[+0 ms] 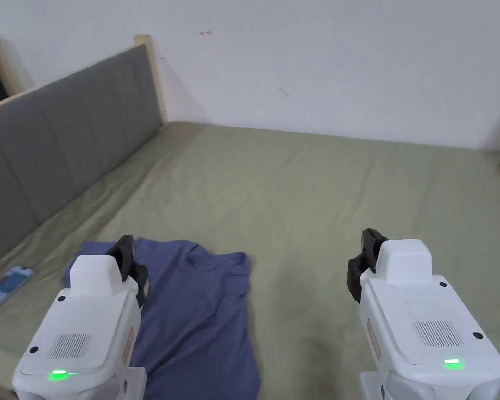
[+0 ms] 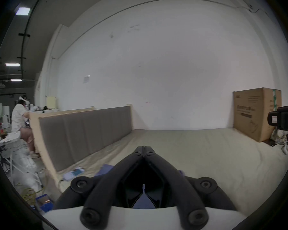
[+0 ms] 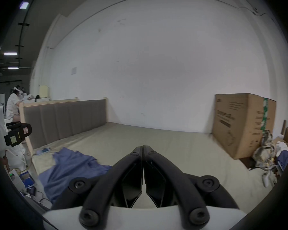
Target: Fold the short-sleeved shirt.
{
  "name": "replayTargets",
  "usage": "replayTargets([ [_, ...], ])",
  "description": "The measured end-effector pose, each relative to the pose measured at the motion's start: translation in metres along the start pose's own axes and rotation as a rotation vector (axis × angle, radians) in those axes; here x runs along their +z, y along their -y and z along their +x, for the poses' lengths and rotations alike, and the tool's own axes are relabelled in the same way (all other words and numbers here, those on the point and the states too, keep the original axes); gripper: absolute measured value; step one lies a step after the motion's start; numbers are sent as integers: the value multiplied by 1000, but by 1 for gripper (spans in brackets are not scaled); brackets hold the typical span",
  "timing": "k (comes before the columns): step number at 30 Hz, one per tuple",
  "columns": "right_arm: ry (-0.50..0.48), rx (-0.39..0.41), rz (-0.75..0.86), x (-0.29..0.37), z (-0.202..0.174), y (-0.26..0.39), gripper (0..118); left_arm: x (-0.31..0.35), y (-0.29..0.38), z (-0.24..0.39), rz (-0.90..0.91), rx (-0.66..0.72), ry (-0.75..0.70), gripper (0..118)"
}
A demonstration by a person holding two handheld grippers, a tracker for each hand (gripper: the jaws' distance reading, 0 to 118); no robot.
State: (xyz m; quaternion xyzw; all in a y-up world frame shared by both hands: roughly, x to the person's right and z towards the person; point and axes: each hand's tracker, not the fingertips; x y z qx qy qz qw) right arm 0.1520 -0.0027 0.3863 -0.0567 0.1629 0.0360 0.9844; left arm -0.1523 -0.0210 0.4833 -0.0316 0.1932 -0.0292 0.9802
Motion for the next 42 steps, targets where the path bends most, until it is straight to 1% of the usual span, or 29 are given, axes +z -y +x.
replayTargets([
  [2,-51,0,4,-7,-22,-1,0,6,1,-25,-10,7,-54,0],
  [5,-96,-1,2,-13,-48,-1,0,14,4,-58,-22,13,-118,0],
  [10,-136,-9,-5,-15,-68,1,0,18,10,-86,-46,16,-166,0],
  [13,-142,-2,-15,-15,-68,1,0,14,14,-89,-60,12,-173,0],
  [16,-128,15,-22,-15,-59,1,0,0,19,-85,-103,18,-144,0],
  [20,-81,22,-28,-16,-36,4,0,-35,32,-74,-216,75,-56,0],
  [23,-29,26,-36,-13,-20,5,0,-71,45,-61,-345,73,-3,0],
  [24,-7,30,-42,-12,-13,7,0,-85,51,-55,-425,82,27,5],
  [25,4,31,-49,-14,-8,8,0,-92,55,-51,-441,91,46,13],
  [26,16,33,-58,-14,-1,10,0,-103,63,-46,-468,93,52,28],
  [27,28,36,-65,-13,4,12,0,-113,70,-42,-518,98,58,62],
  [29,66,39,-77,-13,14,15,0,-138,88,-36,-637,135,75,110],
  [30,77,40,-82,-12,18,17,0,-147,96,-34,-692,151,86,118],
  [33,117,42,-111,-11,33,24,0,-172,126,-26,-797,162,98,118],
  [35,145,43,-132,-9,42,30,0,-186,152,-23,-882,147,74,117],
  [36,157,41,-142,-8,45,33,0,-191,162,-21,-914,124,77,107],
  [37,165,39,-152,-8,50,37,0,-195,172,-18,-947,93,67,90],
  [38,172,38,-161,-7,53,40,0,-197,180,-15,-975,64,59,88],
  [39,182,36,-171,-6,55,42,0,-195,189,-12,-1013,51,66,88],
  [40,190,34,-180,-5,58,45,0,-188,185,-10,-927,40,66,88],
  [41,194,30,-188,-6,65,50,0,-187,179,-7,-947,45,63,86],
  [42,198,26,-194,-6,68,52,0,-188,176,-7,-947,56,77,74],
])
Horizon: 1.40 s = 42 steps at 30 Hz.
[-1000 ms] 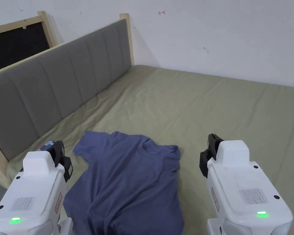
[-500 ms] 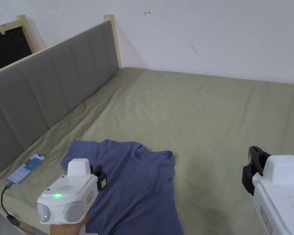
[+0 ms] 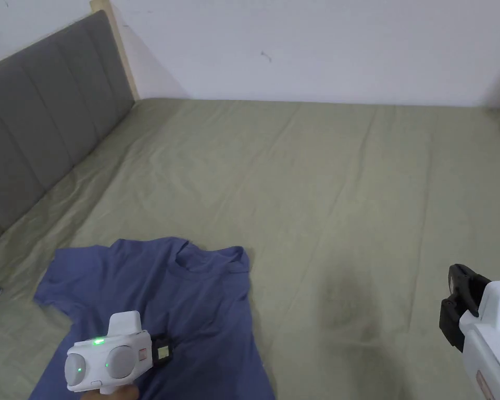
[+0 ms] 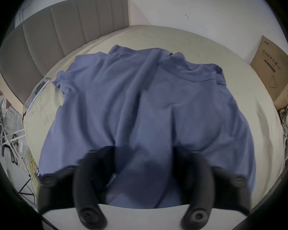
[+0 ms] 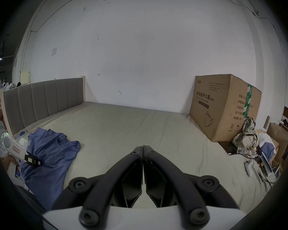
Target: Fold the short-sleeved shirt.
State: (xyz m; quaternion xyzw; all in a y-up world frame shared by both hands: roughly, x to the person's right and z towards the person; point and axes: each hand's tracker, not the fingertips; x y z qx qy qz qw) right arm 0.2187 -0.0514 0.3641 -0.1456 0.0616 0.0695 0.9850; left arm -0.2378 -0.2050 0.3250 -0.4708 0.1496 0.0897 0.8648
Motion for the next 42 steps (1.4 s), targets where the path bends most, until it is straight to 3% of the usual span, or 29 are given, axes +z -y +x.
replayTargets([
  [3,0,-18,-5,0,3,-2,0,5,0,9,36,-83,-18,12],
  [4,-1,-25,-1,1,4,-3,0,5,0,10,21,-84,-5,3],
  [6,-5,-48,12,5,9,-7,0,17,-1,13,22,-80,-8,0],
  [10,0,-73,43,18,19,-15,0,66,-12,8,152,65,147,0],
  [14,15,-94,70,28,44,-14,0,127,-33,24,269,101,299,0],
  [23,111,-126,119,62,103,-7,0,242,-93,144,497,-196,522,0],
  [30,224,-140,146,91,152,-1,0,301,-113,258,558,-404,724,0],
  [38,326,-143,139,114,190,10,0,287,-73,372,434,-569,908,0],
  [42,362,-152,122,120,201,18,0,248,-29,414,292,-680,891,0],
])
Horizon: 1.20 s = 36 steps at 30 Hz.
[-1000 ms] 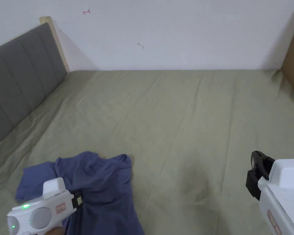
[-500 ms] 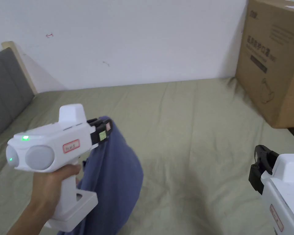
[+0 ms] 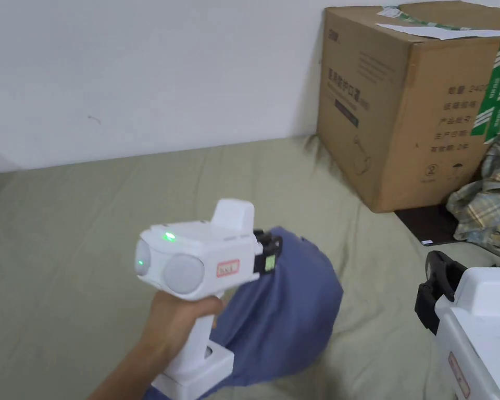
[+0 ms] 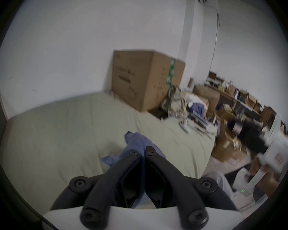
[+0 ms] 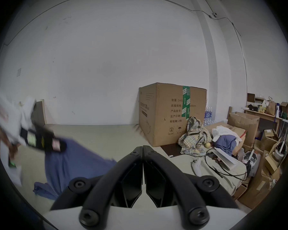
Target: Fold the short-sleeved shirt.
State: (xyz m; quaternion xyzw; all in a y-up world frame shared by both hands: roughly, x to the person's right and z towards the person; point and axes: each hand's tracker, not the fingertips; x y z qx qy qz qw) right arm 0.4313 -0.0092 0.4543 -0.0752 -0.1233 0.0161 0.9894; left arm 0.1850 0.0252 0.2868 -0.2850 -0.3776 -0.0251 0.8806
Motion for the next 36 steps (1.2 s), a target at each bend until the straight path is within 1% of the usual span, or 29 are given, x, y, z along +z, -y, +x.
replayTargets([
  [4,17,-6,-25,0,7,8,0,-62,60,8,-208,-27,16,0],
  [9,19,-8,-58,0,9,18,0,-118,134,-2,-412,-85,-117,0],
  [11,18,-9,-66,-1,8,22,0,-130,156,-12,-489,-68,-168,0],
  [12,17,-9,-70,-2,7,23,0,-132,163,-16,-510,-59,-194,0],
  [14,13,-9,-75,-1,5,23,0,-127,167,-21,-480,-44,-192,13],
  [16,9,-6,-76,-3,3,22,0,-111,162,-23,-391,12,-195,18],
  [17,7,-4,-75,-3,2,21,0,-103,158,-24,-360,29,-210,29],
  [19,3,-5,-66,-3,-2,17,0,-80,145,-25,-258,69,-223,75],
  [20,2,-5,-61,-4,-4,15,0,-68,138,-26,-206,88,-216,95],
  [21,-2,-6,-54,-3,-6,11,0,-52,128,-29,-141,109,-214,110],
  [24,-15,-9,-26,-3,-14,1,0,-3,94,-30,47,128,-259,112],
  [29,-34,-19,24,1,-26,-16,0,71,62,-27,333,13,-451,112],
  [32,-48,-23,50,1,-33,-24,0,102,56,-29,422,-29,-557,112],
  [35,-60,-19,72,2,-39,-30,0,121,62,-34,491,-51,-661,104],
  [36,-64,-17,77,2,-41,-31,0,127,66,-35,507,-52,-672,91],
])
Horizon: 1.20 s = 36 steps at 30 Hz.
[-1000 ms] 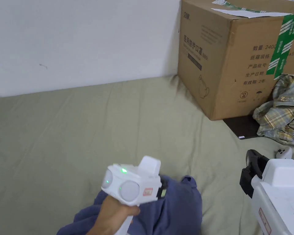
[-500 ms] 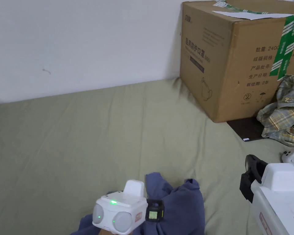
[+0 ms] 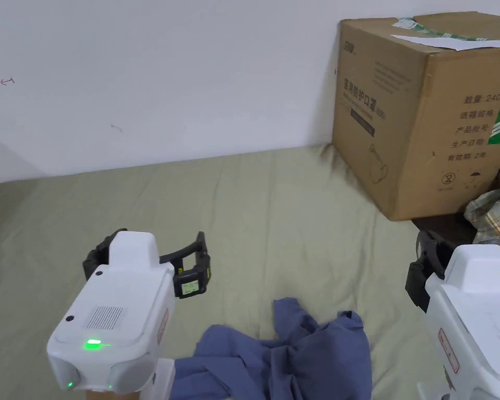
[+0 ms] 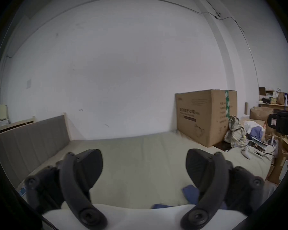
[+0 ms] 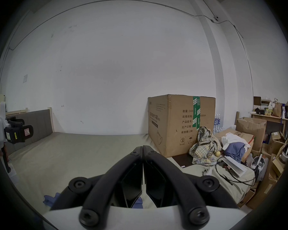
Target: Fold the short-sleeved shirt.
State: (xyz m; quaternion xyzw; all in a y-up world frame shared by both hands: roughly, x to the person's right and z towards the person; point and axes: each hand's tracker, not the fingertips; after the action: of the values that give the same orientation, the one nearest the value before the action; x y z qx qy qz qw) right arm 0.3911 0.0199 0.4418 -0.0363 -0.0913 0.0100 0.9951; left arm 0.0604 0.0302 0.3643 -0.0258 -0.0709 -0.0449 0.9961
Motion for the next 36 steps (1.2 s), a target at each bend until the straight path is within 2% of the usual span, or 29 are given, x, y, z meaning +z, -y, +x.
replayTargets([
  [1,-3,0,3,0,-2,-1,0,5,2,-5,6,8,-13,73],
  [2,-7,1,7,0,-3,-2,0,8,4,-9,11,22,-30,45],
  [3,-12,2,8,1,-5,-3,0,9,6,-13,9,35,-38,10],
  [4,-18,5,9,1,-7,-3,0,9,9,-17,5,49,-44,0],
  [12,-38,20,3,-2,-14,-1,0,1,28,-32,-114,68,-21,0],
  [17,-41,18,-19,-9,-14,6,0,-29,60,-45,-410,108,-1,0],
  [23,-40,16,-60,-18,-13,19,0,-51,139,-59,-722,220,20,0],
  [24,-40,16,-69,-19,-13,22,0,-52,153,-60,-757,244,-4,6],
  [25,-40,16,-74,-20,-13,24,0,-52,164,-62,-786,264,-9,17],
  [26,-40,17,-80,-21,-12,26,0,-53,173,-64,-815,292,-25,37],
  [27,-39,19,-86,-22,-12,28,0,-52,181,-66,-827,320,-39,73],
  [28,-38,20,-93,-23,-11,31,0,-53,189,-68,-857,344,-44,95],
  [29,-37,19,-100,-25,-11,33,0,-54,196,-68,-879,356,-52,106],
  [33,-38,16,-130,-29,-8,43,0,-61,215,-66,-905,313,-85,105],
  [34,-38,18,-139,-30,-7,45,0,-65,220,-64,-919,302,-94,97],
  [35,-38,20,-143,-30,-7,47,0,-67,223,-64,-935,292,-92,81],
  [36,-36,22,-150,-31,-6,49,0,-70,227,-61,-957,279,-76,57],
])
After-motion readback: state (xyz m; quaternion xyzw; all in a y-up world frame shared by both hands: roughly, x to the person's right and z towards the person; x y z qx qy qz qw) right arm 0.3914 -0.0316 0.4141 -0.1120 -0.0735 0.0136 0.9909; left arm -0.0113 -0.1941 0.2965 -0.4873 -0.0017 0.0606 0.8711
